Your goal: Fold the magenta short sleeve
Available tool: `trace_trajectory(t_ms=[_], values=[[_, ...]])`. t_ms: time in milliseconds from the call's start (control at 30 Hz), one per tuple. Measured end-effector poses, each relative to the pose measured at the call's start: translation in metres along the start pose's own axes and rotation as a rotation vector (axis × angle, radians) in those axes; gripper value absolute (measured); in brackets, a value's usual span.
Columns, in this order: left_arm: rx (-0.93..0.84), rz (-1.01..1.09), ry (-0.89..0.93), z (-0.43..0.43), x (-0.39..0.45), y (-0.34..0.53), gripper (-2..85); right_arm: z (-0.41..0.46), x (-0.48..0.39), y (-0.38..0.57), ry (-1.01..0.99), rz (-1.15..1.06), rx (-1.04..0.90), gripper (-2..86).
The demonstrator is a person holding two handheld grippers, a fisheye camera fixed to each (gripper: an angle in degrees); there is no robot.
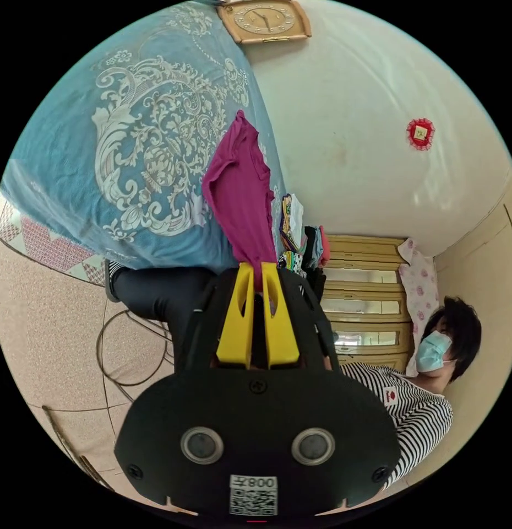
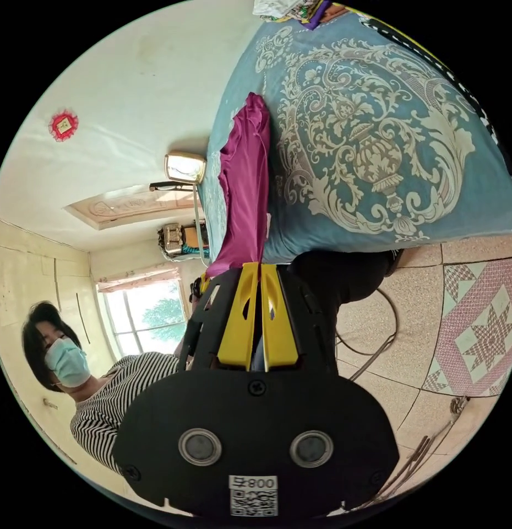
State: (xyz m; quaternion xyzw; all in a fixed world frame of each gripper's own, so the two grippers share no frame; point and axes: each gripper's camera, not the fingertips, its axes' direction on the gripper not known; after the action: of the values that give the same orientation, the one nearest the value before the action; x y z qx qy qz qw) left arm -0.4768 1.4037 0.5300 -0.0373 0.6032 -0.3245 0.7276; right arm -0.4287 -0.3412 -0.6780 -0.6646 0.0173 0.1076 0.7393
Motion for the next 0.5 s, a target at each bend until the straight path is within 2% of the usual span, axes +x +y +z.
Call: trace_trajectory(t_ms=[200,500], values=[[0.011,-0.131,0.014,-0.006,-0.043,0.030,2.8,0.022,0.072,0.002,0.028,0.164,-0.063,1.2],[0.008,-0.121,0.041,-0.017,-0.044,0.039,2.9,0.037,0.071,0.028,-0.073,0.175,0.020,9.0]])
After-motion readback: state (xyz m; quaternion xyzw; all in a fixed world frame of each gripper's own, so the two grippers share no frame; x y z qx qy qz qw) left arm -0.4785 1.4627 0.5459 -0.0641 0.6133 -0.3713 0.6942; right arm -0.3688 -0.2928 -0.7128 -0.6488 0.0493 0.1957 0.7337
